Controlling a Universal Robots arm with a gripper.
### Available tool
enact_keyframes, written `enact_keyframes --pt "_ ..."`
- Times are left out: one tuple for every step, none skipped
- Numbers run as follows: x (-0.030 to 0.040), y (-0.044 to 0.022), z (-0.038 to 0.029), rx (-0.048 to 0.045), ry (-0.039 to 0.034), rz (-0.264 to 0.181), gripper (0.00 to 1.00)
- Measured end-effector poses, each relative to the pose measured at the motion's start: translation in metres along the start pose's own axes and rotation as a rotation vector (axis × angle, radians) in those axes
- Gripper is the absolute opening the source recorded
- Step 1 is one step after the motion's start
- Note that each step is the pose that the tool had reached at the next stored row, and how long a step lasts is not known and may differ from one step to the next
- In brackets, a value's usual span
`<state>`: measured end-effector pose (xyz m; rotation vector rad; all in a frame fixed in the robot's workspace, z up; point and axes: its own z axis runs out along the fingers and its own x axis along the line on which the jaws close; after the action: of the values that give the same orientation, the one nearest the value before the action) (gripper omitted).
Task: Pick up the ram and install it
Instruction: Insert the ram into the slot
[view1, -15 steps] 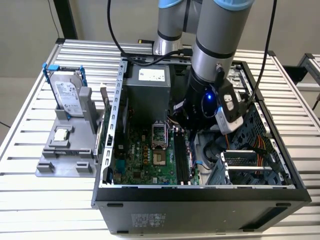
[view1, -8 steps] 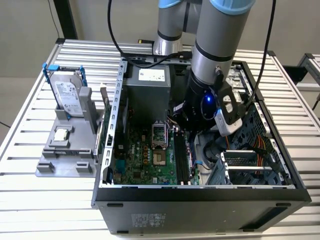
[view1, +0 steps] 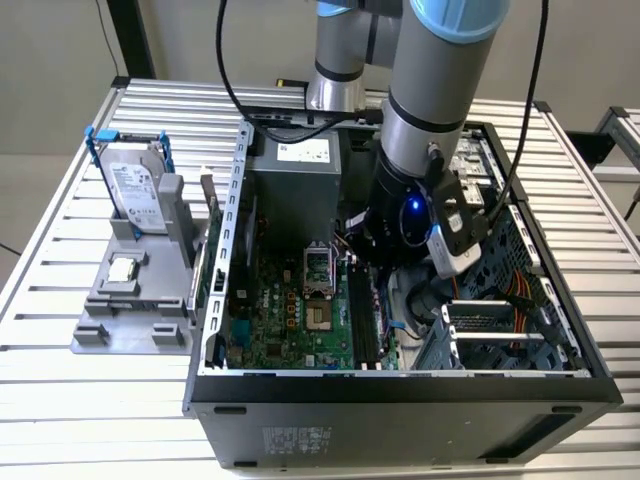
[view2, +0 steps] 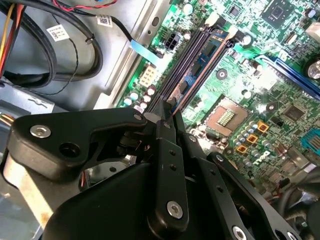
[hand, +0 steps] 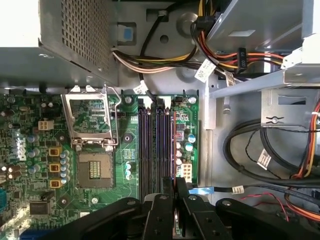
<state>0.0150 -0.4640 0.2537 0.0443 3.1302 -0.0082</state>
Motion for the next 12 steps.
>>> enact_keyframes --pt "0.0 0.0 0.0011 0.0001 0.0001 0.0 0.0" --pt "0.0 0.0 0.0023 0.0 0.0 0.0 0.0" --pt "0.0 0.0 0.0034 0.0 0.0 0.0 0.0" --pt "0.0 0.0 0.0046 0.0 0.0 0.0 0.0" --pt "0.0001 0.0 0.0056 0.0 0.0 0.0 0.0" --pt "0.0001 0.0 0.0066 0.0 0.0001 0.0 0.0" --pt "0.0001 0.0 0.0072 0.0 0.0 0.0 0.0" --pt "0.0001 0.0 0.0074 0.0002 0.0001 0.0 0.0" --pt "0.0001 0.0 0.0077 0.0003 0.0001 0.0 0.0" --pt "0.0001 0.0 0.0084 0.0 0.0 0.0 0.0" --pt "0.0001 0.0 0.0093 0.0001 0.0 0.0 0.0" --pt "0.0001 0.0001 0.0104 0.0 0.0 0.0 0.0"
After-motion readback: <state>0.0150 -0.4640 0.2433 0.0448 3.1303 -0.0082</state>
